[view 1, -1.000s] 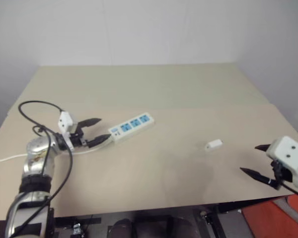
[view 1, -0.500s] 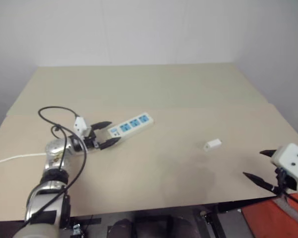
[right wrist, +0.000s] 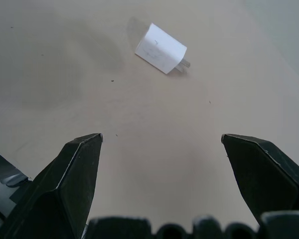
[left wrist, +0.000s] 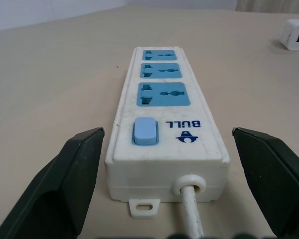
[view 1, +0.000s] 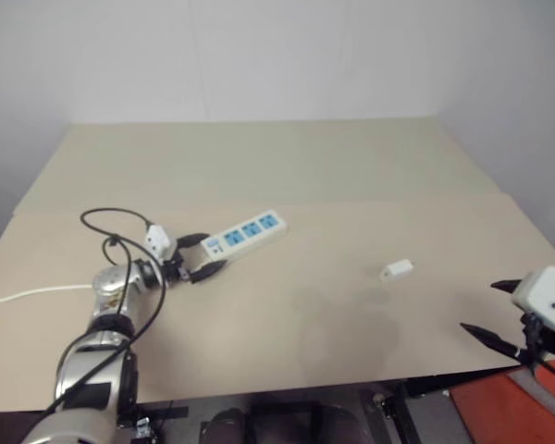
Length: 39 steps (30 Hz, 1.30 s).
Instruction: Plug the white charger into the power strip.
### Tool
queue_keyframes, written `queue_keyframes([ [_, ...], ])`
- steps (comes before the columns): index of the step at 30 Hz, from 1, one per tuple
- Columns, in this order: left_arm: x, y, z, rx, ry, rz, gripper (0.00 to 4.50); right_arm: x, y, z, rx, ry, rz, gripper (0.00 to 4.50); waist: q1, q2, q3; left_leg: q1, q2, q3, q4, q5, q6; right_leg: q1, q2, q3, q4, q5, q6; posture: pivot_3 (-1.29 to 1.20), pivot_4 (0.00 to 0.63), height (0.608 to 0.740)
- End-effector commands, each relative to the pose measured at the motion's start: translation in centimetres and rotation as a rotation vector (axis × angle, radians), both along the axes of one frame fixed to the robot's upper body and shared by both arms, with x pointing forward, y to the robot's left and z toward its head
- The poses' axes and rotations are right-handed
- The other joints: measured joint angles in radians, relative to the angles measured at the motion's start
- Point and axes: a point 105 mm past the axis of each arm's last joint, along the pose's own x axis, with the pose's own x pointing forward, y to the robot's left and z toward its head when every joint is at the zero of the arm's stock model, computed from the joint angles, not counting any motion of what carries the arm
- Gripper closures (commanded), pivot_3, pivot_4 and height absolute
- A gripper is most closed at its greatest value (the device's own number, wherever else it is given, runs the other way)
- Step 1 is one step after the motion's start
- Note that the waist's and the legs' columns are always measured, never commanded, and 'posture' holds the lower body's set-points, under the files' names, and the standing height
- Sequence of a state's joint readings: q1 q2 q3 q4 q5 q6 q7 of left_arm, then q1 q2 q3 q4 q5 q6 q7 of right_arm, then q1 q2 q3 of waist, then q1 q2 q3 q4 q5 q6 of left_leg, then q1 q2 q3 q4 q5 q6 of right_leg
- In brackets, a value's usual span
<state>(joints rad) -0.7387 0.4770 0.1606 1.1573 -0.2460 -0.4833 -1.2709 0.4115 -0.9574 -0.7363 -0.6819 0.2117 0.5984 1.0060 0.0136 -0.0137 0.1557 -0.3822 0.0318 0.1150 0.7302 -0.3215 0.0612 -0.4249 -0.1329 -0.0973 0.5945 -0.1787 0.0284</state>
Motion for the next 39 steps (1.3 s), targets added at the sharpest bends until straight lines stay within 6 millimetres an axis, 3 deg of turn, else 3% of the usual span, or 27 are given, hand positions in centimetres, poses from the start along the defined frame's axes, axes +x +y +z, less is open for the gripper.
queue_keyframes([
  [1,0.5,-0.3,0.8,0.001,-0.036,0.006,0.02,0.1,-0.1,1.5,-0.035,-0.048,-0.001,0.00,0.000,0.000,0.000,0.000,0.000,0.000,0.000,0.000,0.000,0.000,0.000,0.000,0.000,0.000,0.000,0.00,0.150,0.740],
  [14,0.6,-0.8,0.4,0.052,0.003,-0.027,0.02,-0.1,0.2,1.0,-0.032,-0.044,-0.005,0.00,0.002,0.000,0.000,0.000,0.000,0.000,0.000,0.000,0.000,0.000,0.000,0.000,0.000,0.000,0.000,0.00,0.150,0.740],
  [19,0.7,-0.7,0.4,0.061,0.009,-0.029,1.22,-0.2,0.3,1.0,-0.029,-0.048,-0.011,0.00,0.002,0.000,0.000,0.000,0.000,0.000,0.000,0.000,0.000,0.000,0.000,0.000,0.000,0.000,0.000,0.00,0.150,0.740],
  [20,0.7,-0.7,0.4,0.061,0.010,-0.028,1.27,-0.2,0.3,1.0,-0.029,-0.049,-0.012,0.00,0.002,0.000,0.000,0.000,0.000,0.000,0.000,0.000,0.000,0.000,0.000,0.000,0.000,0.000,0.000,0.00,0.150,0.740],
  [27,0.9,-1.0,0.2,0.068,0.016,-0.016,1.27,-0.2,0.4,1.0,-0.029,-0.053,-0.017,0.00,0.003,0.000,0.000,0.001,0.000,0.000,0.000,0.000,0.000,0.001,0.000,0.000,0.000,0.000,0.000,0.00,0.150,0.740],
  [32,0.3,-1.3,1.1,0.084,-0.008,-0.109,1.27,-0.1,0.7,1.2,-0.029,-0.059,-0.006,0.00,0.003,0.000,0.000,0.000,0.000,0.000,0.000,0.000,0.000,0.000,0.000,0.000,0.000,0.000,0.000,0.00,0.150,0.740],
  [39,-1.2,-3.1,1.9,0.111,-0.074,-0.261,1.27,1.6,2.6,2.1,-0.121,0.000,0.201,0.00,-0.003,0.000,0.000,-0.001,0.000,0.000,0.001,0.001,-0.001,-0.001,0.000,0.000,0.000,0.000,0.000,0.00,0.150,0.740],
])
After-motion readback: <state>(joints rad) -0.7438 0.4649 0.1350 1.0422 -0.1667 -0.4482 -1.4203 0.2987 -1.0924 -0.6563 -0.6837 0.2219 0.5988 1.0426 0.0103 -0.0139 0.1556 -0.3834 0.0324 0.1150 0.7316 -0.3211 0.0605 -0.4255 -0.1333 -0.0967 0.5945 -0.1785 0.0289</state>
